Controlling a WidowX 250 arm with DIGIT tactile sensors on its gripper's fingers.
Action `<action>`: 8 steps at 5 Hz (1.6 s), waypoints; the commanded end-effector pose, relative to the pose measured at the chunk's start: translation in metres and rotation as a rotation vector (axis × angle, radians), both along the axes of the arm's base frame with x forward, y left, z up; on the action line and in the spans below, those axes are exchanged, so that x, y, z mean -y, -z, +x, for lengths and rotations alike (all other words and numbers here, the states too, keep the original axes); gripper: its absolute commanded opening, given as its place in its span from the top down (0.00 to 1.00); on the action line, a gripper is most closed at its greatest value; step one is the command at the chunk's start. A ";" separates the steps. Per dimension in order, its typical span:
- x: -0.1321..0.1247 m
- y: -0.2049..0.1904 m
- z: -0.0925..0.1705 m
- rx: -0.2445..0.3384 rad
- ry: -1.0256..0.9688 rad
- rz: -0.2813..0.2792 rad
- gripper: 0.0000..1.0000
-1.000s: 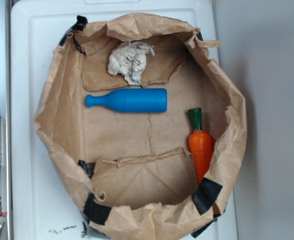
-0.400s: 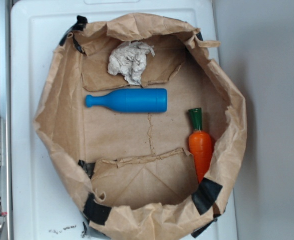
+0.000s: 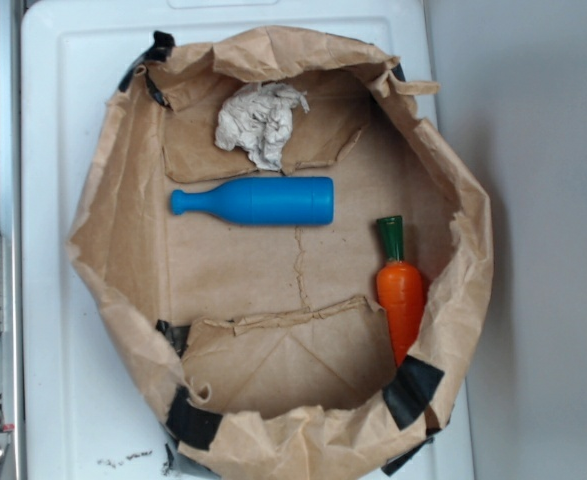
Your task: Grab the blue bottle.
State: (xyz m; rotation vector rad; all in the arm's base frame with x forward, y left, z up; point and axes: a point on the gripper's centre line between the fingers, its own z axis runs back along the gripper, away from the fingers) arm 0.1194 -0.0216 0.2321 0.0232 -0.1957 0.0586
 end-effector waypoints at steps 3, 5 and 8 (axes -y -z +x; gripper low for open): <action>-0.040 0.030 0.056 -0.007 -0.096 0.008 0.00; -0.052 0.058 0.099 -0.152 -0.098 -0.027 0.00; -0.023 0.048 0.123 -0.138 -0.089 0.007 0.00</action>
